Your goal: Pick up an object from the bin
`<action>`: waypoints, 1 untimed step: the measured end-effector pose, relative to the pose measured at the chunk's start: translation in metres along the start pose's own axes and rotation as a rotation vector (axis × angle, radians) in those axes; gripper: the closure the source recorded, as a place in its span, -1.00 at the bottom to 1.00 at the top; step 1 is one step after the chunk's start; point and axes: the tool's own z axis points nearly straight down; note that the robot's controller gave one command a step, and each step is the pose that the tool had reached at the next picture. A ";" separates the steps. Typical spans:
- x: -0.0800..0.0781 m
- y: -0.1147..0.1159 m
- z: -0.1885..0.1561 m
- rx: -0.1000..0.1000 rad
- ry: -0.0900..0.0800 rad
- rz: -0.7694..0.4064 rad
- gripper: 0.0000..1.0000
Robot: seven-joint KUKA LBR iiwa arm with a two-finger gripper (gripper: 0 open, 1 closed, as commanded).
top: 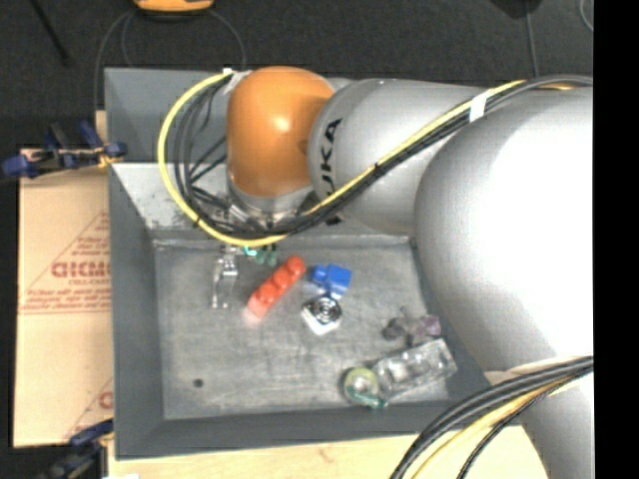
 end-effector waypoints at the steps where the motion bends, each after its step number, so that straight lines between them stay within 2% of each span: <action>1: 0.026 -0.087 0.060 -0.002 -0.015 -0.059 -1.00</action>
Offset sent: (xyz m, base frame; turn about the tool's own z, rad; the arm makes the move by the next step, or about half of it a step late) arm -0.0289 -0.0846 -0.0640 -0.0650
